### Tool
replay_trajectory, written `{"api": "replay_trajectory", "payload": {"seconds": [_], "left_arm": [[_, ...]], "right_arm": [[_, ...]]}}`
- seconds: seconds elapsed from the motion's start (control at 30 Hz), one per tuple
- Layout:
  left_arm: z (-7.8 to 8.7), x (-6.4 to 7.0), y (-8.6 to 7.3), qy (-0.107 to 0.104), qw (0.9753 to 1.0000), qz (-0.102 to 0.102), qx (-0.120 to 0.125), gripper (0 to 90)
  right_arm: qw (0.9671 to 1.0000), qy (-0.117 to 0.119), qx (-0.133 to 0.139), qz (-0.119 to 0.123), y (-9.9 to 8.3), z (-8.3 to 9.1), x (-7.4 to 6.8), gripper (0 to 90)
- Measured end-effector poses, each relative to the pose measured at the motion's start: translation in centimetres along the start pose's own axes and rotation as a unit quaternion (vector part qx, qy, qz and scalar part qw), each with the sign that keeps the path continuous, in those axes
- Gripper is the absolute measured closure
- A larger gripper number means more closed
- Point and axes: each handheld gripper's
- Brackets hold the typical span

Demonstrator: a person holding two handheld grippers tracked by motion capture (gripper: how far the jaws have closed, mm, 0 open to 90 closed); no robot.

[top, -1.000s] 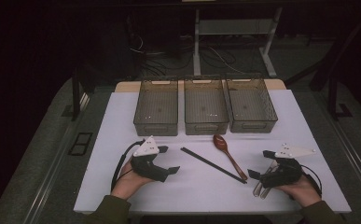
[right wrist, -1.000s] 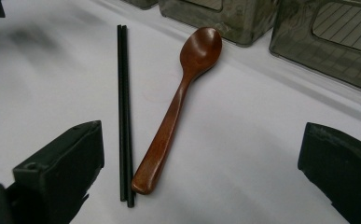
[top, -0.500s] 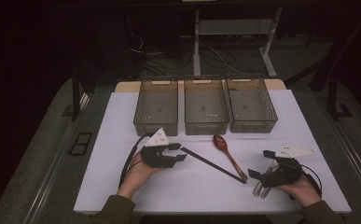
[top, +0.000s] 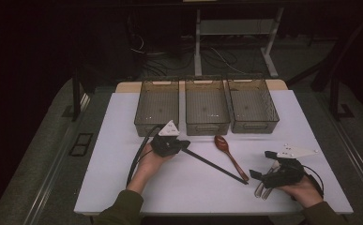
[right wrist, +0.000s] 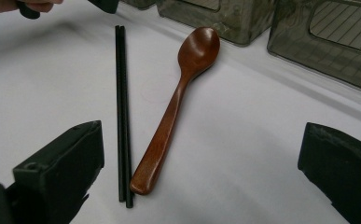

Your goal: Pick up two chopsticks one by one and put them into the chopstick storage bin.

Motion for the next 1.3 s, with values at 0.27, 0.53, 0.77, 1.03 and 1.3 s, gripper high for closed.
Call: {"api": "replay_trajectory", "payload": {"seconds": [0.27,0.53,0.77,1.03,1.3], "left_arm": [[-1.7,-0.7,0.2,0.001,0.9998,-0.003,-0.02,89.3],[-3.1,-0.7,0.3,0.005,0.9988,-0.015,-0.046,89.3],[-2.9,-0.7,0.3,0.005,0.9983,-0.017,-0.056,89.4],[-2.3,-0.2,0.0,-0.007,0.9978,-0.017,-0.064,89.4],[-1.6,0.0,-0.4,-0.012,0.9969,-0.024,-0.074,89.4]], "right_arm": [[1.0,0.002,0.0,-0.002,0.0,0.0,0.0,0.6],[1.0,0.0,0.001,-0.004,0.0,0.1,0.1,0.6],[1.0,0.0,0.002,-0.002,0.0,0.2,0.1,0.6],[1.0,0.0,0.003,-0.002,0.0,0.2,0.1,0.6],[1.0,-0.004,0.003,-0.001,0.0,0.3,0.1,0.6]]}}
Point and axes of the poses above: each handheld gripper's, and its own axes: z roughly backward along the jaws, y roughly out of its top, x roughly to its right, and after that the axes turned 3 degrees about -x, right-handed
